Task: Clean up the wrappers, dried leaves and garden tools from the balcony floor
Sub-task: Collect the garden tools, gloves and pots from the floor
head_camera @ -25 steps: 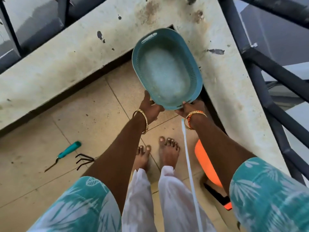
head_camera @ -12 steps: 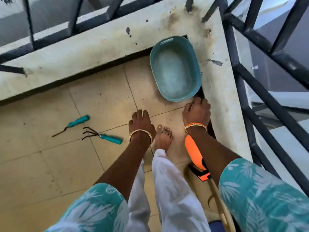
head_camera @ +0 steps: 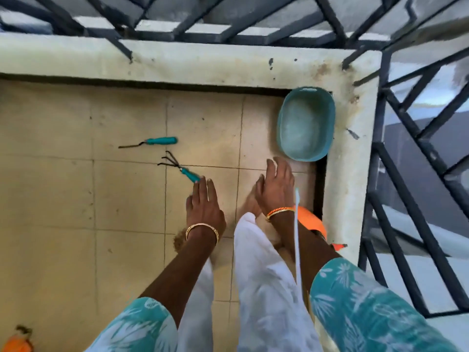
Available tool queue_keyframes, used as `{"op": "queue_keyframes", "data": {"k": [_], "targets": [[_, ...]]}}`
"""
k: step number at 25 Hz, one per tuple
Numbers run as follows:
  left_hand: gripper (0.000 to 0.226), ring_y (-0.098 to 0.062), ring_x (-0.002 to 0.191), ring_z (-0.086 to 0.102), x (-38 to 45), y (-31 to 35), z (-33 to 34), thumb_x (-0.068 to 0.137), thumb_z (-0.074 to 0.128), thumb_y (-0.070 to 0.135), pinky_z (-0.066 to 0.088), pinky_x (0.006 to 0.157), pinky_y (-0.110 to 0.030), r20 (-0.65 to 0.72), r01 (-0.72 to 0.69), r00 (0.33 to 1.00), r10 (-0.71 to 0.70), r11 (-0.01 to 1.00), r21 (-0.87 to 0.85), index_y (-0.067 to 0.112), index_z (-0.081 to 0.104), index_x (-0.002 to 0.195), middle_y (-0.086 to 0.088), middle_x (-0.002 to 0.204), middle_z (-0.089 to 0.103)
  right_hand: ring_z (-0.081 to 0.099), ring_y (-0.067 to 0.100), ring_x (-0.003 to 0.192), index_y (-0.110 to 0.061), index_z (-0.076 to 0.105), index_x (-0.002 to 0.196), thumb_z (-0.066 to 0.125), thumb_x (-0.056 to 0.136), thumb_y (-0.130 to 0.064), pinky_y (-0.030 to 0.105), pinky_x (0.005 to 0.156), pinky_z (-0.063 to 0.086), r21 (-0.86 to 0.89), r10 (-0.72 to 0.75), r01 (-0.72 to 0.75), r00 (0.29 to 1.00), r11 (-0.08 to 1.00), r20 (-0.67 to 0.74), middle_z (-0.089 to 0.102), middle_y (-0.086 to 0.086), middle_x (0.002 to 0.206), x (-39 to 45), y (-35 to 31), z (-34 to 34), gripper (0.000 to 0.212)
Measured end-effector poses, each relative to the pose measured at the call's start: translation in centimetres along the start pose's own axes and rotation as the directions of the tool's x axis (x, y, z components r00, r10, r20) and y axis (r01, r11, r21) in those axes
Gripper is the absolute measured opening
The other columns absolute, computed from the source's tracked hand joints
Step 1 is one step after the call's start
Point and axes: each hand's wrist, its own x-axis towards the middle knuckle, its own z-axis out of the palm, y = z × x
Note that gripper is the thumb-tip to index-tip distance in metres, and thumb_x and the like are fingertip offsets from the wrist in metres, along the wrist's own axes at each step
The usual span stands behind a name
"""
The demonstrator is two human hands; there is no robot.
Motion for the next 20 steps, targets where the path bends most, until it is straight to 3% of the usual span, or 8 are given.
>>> {"op": "queue_keyframes", "data": {"k": [3,6,11,16,20], "targets": [[0.075,-0.027,0.147,0.004,-0.9,-4.1,1.3,0.093,0.045,0.017,0.015,0.117,-0.039,0.067,0.136,0.989,-0.128,0.983,-0.126,0.008,0.000,0.152,-0.011,0.160,-0.001,0.056,0.041,0.101,0.004,0.057,0.113,0.052,0.076,-0.014,0.044,0.079,0.053,-0.025,-0.117,0.122,0.981,0.992,0.152,0.056,0.025,0.116,-0.6,-3.2,2.7,0.042],[0.071,-0.029,0.142,0.020,0.2,-8.8,3.5,0.093,0.048,0.018,0.029,0.110,-0.042,0.141,0.225,0.971,-0.195,0.942,-0.247,0.007,0.009,0.151,-0.012,0.158,0.011,0.051,0.041,0.105,-0.001,0.055,0.118,0.055,0.080,-0.012,0.050,0.077,0.052,-0.070,-0.132,0.156,0.954,0.985,0.270,0.050,0.022,0.124,-1.0,-6.2,6.9,0.040],[0.047,-0.037,0.124,0.044,5.1,-17.5,9.7,0.094,0.047,0.019,0.038,0.099,-0.040,0.198,0.344,0.938,-0.285,0.838,-0.424,0.003,0.038,0.137,-0.021,0.137,0.042,0.042,0.035,0.116,-0.002,0.046,0.127,0.049,0.089,-0.014,0.042,0.084,0.044,-0.204,-0.242,0.355,0.870,0.912,0.430,0.043,0.018,0.128,0.2,-10.0,16.9,0.040],[0.039,-0.030,0.119,0.052,12.0,-22.1,15.5,0.094,0.049,0.021,0.040,0.097,-0.030,0.161,0.294,0.955,-0.249,0.719,-0.629,0.009,0.052,0.131,-0.014,0.130,0.056,0.043,0.034,0.115,-0.003,0.039,0.134,0.049,0.091,-0.015,0.043,0.084,0.045,-0.208,-0.242,0.372,0.849,0.905,0.469,0.042,0.017,0.127,3.0,-12.4,27.0,0.045],[0.030,-0.025,0.104,0.059,17.1,-23.2,18.5,0.094,0.048,0.019,0.039,0.081,-0.020,0.196,0.357,0.921,-0.336,0.534,-0.766,0.013,0.058,0.122,-0.010,0.118,0.063,0.044,0.033,0.115,-0.005,0.035,0.135,0.052,0.090,-0.017,0.043,0.084,0.045,-0.230,-0.165,0.279,0.894,0.932,0.417,0.042,0.018,0.128,5.9,-12.4,32.2,0.050]]}}
